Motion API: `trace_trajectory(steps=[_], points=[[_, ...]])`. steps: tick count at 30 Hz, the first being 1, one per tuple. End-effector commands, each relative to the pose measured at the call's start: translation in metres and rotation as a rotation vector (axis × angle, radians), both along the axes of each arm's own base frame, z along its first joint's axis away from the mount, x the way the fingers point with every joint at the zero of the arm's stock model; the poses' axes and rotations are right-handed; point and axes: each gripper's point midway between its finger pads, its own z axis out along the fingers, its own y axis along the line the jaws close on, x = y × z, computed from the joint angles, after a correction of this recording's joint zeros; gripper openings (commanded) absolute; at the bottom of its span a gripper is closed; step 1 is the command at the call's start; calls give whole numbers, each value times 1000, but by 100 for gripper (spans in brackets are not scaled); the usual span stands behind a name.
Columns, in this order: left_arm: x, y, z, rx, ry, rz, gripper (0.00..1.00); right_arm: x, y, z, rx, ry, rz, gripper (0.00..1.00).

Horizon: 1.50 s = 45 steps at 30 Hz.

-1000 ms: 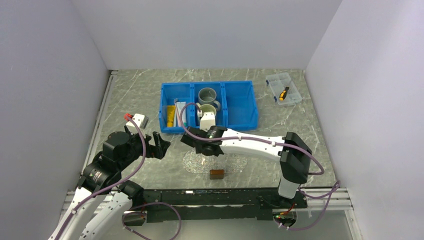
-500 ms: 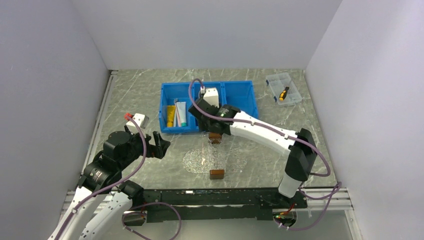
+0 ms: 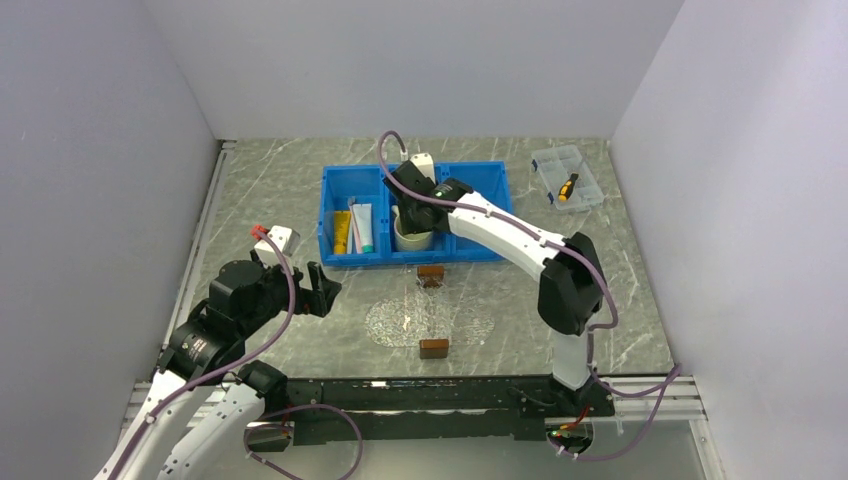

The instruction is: Prepare toiletry sets of a toothbrush and toothpaste on the tray

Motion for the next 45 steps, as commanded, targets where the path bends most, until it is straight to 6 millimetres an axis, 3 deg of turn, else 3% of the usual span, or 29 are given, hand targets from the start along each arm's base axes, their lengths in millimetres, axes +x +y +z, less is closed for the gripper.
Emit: trace_trajectory(steps=[1, 7, 32, 45], points=[[4, 0, 5, -5, -15, 12, 99, 19, 5, 8, 35, -12, 19, 46], [4, 0, 4, -5, -15, 12, 99, 35, -4, -10, 1, 25, -7, 45], [4, -1, 5, -6, -17, 3, 99, 56, -13, -49, -52, 99, -59, 41], [3, -1, 5, -8, -18, -1, 99, 62, -17, -61, -91, 134, -61, 28]])
